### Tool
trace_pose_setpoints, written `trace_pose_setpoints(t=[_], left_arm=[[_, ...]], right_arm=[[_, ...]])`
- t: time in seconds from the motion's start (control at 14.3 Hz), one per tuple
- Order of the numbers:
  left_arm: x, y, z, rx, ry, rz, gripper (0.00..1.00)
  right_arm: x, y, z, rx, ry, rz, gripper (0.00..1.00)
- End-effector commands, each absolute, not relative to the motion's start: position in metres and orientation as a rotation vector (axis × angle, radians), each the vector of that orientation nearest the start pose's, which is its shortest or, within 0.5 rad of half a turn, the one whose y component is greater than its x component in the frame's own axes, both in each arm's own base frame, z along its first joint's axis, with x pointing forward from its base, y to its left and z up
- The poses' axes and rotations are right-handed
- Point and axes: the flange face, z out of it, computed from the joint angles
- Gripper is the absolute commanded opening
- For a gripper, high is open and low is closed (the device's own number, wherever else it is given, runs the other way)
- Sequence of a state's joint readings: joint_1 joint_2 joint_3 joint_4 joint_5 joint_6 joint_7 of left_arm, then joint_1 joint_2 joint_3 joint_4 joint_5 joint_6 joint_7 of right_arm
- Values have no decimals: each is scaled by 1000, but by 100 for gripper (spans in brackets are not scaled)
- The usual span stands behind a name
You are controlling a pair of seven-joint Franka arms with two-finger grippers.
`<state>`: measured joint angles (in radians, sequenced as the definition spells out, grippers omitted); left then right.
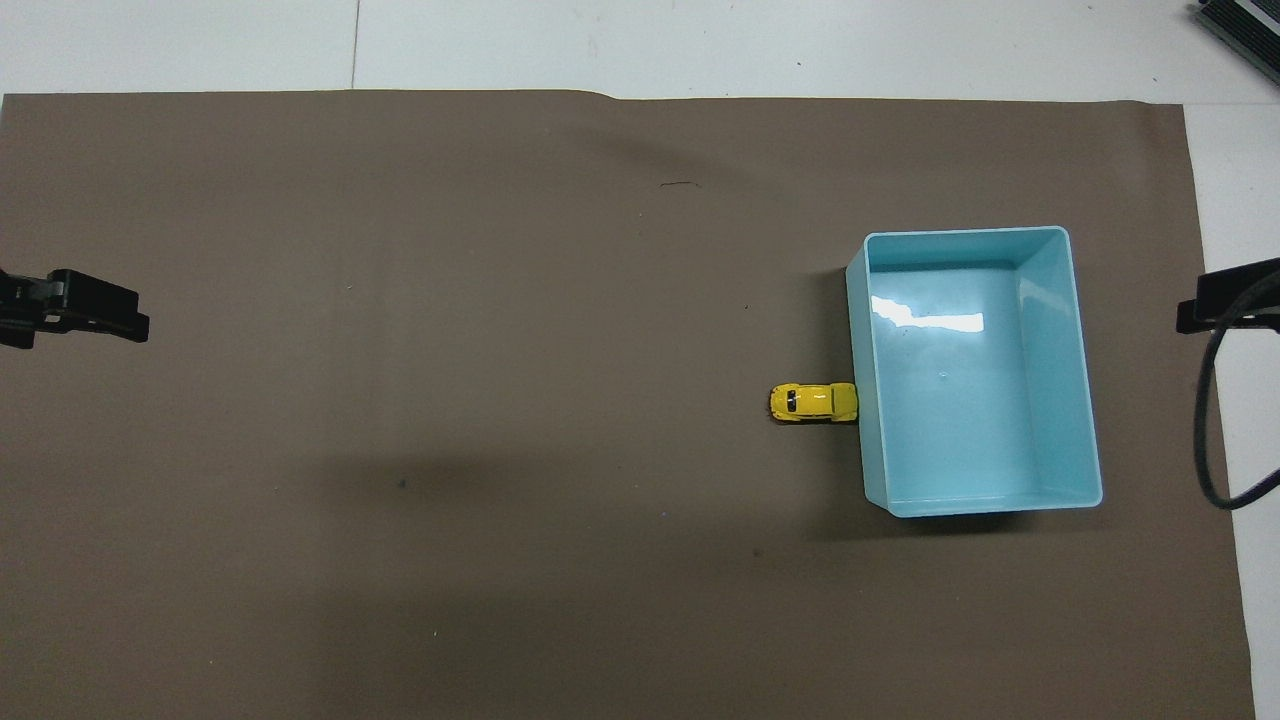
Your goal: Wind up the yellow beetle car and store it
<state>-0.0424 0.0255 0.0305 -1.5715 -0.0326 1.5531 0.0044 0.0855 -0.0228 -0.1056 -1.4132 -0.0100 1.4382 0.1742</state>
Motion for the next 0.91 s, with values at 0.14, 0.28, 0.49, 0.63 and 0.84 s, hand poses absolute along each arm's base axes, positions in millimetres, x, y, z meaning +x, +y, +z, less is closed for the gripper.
trace_pose_setpoints(t=[0.14, 0.28, 0.49, 0.63, 0.84], left_arm=[[559, -16, 610, -3144, 24, 125, 100], [557, -17, 617, -3145, 27, 147, 100], [560, -20, 627, -3155, 24, 110, 100], [556, -16, 622, -3157, 4, 119, 100], [556, -12, 623, -3157, 0, 126, 100]], right_arm=[[527, -1, 698, -3099, 298, -68, 100], [526, 13, 698, -3048, 150, -64, 100], [517, 40, 694, -3051, -230, -50, 100], [511, 50, 693, -3021, -477, -53, 100], [507, 80, 690, -2918, -963, -66, 100]])
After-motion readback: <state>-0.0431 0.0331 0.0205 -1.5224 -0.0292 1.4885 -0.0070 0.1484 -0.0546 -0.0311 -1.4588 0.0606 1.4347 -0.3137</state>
